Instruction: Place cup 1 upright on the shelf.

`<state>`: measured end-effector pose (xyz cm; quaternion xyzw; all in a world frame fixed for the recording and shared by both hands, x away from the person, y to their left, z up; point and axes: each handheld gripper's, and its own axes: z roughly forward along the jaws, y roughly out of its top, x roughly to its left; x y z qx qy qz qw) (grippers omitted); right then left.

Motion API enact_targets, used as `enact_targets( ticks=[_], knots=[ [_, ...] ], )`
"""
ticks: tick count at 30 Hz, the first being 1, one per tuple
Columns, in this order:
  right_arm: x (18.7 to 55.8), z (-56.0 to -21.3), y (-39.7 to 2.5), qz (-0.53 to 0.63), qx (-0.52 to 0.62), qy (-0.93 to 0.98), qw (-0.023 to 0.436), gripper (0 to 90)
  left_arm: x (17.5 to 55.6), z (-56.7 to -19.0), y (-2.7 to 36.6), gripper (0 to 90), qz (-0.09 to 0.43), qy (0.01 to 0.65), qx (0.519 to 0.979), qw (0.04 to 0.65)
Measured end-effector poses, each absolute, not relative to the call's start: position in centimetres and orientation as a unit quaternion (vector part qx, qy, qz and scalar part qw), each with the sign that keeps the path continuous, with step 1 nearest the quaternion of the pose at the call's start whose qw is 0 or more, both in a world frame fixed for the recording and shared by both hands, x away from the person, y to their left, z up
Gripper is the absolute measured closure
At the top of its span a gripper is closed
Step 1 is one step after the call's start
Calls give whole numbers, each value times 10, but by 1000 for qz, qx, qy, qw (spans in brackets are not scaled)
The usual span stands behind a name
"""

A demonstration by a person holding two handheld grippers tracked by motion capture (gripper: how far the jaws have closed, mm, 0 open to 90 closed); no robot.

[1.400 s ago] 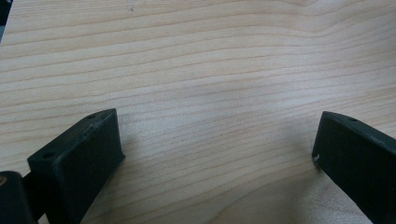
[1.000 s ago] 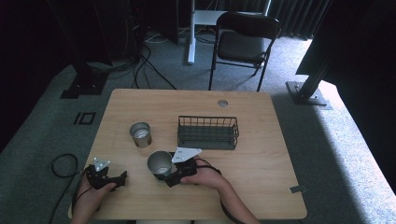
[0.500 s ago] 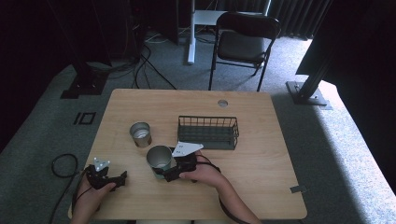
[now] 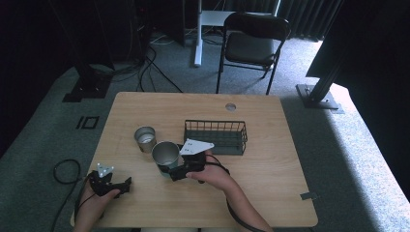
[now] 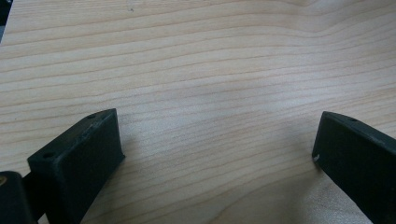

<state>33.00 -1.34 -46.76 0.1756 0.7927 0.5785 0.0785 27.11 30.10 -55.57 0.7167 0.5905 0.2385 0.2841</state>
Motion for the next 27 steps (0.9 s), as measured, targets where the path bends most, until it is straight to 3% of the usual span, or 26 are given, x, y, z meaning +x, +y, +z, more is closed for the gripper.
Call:
enact_targets(
  ticks=[27],
  knots=[
    [354,-406,-58,613,253,728,174,127,271,-556,301,20,237,591,717,284]
  ],
)
